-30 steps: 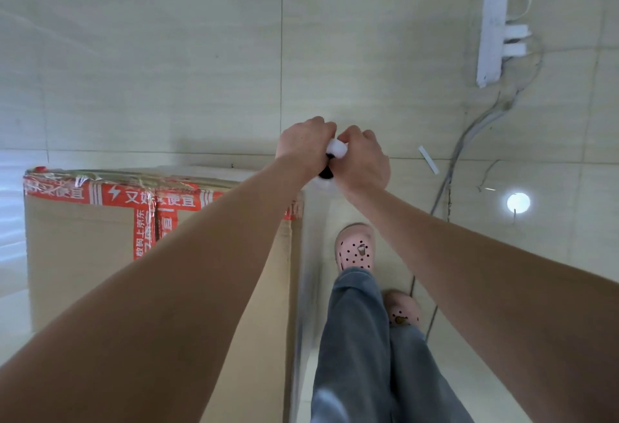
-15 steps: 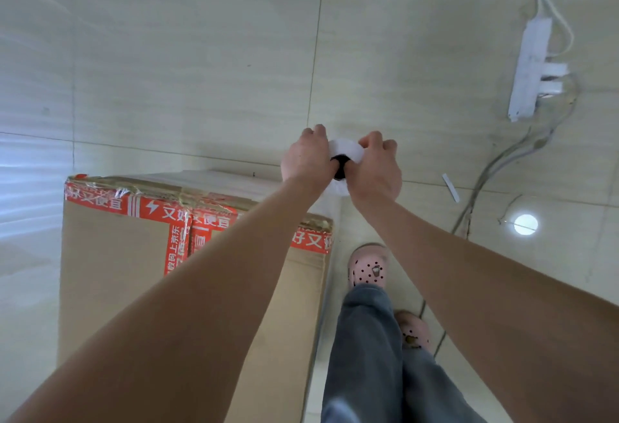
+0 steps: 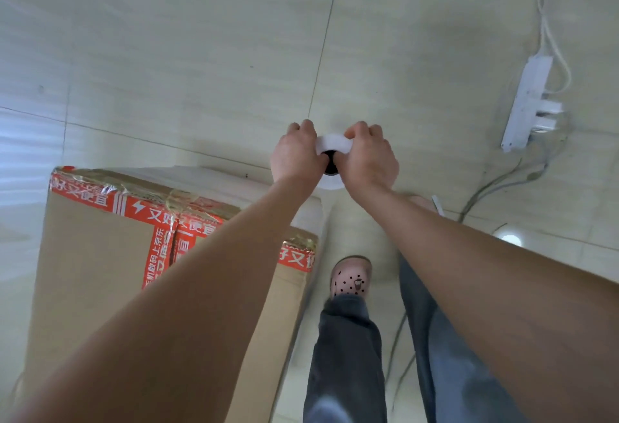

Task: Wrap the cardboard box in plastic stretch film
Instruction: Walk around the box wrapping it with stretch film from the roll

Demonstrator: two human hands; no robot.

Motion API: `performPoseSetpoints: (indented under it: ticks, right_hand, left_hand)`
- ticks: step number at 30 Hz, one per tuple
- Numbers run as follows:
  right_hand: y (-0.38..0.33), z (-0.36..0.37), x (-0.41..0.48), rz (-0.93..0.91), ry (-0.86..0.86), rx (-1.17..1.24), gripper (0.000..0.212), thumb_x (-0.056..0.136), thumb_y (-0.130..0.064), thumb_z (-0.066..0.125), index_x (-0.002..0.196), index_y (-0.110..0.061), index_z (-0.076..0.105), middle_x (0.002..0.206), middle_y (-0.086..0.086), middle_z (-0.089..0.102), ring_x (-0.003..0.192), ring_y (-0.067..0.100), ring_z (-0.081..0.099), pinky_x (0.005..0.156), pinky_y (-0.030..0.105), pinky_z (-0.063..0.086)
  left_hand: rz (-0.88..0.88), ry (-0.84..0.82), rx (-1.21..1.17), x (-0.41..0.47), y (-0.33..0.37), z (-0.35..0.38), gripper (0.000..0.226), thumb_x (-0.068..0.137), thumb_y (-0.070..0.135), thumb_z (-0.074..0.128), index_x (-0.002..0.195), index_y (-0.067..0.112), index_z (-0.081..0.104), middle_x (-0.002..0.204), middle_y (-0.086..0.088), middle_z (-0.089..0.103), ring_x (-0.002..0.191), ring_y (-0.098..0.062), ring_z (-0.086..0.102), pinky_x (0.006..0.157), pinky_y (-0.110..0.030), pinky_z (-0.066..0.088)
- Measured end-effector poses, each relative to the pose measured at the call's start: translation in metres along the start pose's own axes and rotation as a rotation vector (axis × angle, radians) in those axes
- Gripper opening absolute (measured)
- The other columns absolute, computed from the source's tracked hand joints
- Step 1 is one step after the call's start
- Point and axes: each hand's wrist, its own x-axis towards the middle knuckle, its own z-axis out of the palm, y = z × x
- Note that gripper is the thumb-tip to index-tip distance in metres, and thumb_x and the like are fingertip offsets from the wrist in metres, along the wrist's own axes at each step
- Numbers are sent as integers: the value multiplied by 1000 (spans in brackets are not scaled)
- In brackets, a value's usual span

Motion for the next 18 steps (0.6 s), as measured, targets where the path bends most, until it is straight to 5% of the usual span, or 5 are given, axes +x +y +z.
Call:
performPoseSetpoints:
  ticks: [6, 12, 15, 18]
  right_hand:
    - [-26, -7, 15, -267, -55, -135, 34, 84, -15, 54, 116, -26, 54, 116, 1, 50, 98, 25, 52, 66, 30, 35]
    - [-56, -3, 27, -524, -118, -346, 35, 88, -15, 55, 122, -25, 51, 122, 0, 46, 110, 23, 47, 63, 32, 35]
    - [-68, 4, 29, -381, -145, -263, 36, 88, -15, 56, 122, -23, 47, 123, 1, 48, 107, 26, 52, 65, 32, 35]
    - [-69, 9, 29, -200, -183, -94, 30, 87, -20, 55, 116, -21, 51, 120, 4, 52, 103, 29, 57, 73, 32, 41]
  left_hand:
    - [-208, 17, -118, 8, -16, -9, 31, 80, 22, 65, 105, 7, 52, 105, -9, 57, 93, -31, 59, 66, -33, 41]
    - [-363, 88, -171, 7, -38, -12, 34, 81, 28, 64, 104, 7, 52, 104, -9, 60, 95, -31, 59, 66, -32, 38]
    - [-436, 100, -176, 8, -47, -15, 37, 83, 28, 63, 110, 7, 50, 109, -11, 60, 99, -33, 58, 69, -33, 38]
    - [-304, 83, -100, 12, -46, -22, 39, 84, 20, 62, 119, 12, 46, 117, -10, 51, 99, -32, 56, 65, -35, 41]
